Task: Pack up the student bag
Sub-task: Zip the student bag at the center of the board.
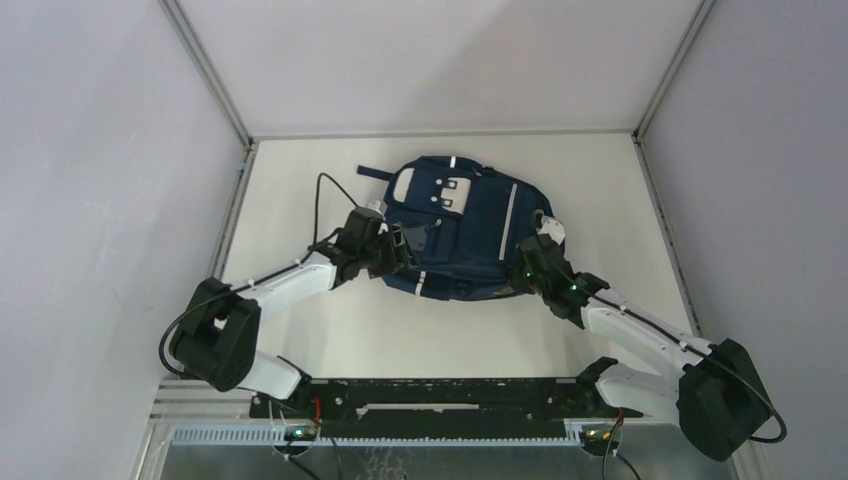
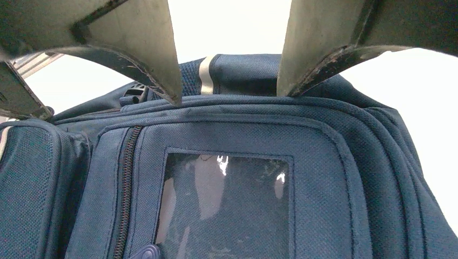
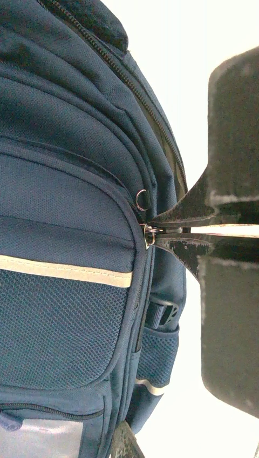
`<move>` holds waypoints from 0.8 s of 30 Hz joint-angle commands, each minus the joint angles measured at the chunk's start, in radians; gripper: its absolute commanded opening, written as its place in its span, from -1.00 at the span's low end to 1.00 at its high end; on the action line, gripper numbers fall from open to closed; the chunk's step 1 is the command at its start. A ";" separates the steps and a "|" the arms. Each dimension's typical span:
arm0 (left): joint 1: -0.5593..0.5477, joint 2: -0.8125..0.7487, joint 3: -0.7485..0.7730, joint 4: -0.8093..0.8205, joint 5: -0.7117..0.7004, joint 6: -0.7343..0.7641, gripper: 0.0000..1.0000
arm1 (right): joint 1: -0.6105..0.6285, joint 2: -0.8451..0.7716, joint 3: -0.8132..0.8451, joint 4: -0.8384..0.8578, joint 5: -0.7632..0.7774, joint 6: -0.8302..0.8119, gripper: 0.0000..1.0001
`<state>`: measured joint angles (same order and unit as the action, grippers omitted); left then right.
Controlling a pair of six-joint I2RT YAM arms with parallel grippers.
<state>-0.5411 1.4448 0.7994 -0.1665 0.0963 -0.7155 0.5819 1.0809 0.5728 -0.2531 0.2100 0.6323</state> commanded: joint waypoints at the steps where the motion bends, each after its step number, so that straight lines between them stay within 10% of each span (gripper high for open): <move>1: -0.001 -0.003 -0.013 0.048 0.025 -0.012 0.38 | -0.021 -0.010 -0.008 -0.029 -0.004 -0.031 -1.00; 9: -0.019 0.060 -0.025 0.115 0.001 -0.126 0.35 | -0.015 0.003 -0.008 0.006 -0.048 -0.011 -1.00; 13: -0.018 0.080 -0.005 0.127 -0.017 -0.142 -0.06 | -0.010 -0.009 -0.008 -0.019 -0.038 -0.011 -1.00; 17: 0.009 0.045 0.002 0.097 -0.043 -0.125 -0.98 | -0.011 -0.036 -0.021 -0.042 -0.022 -0.018 -1.00; 24: 0.196 -0.180 -0.087 0.015 -0.087 -0.068 -1.00 | -0.022 -0.106 -0.025 -0.099 -0.046 -0.066 -1.00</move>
<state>-0.4767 1.4212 0.7563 -0.1127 0.1070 -0.8459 0.5716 1.0382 0.5522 -0.2779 0.1581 0.6209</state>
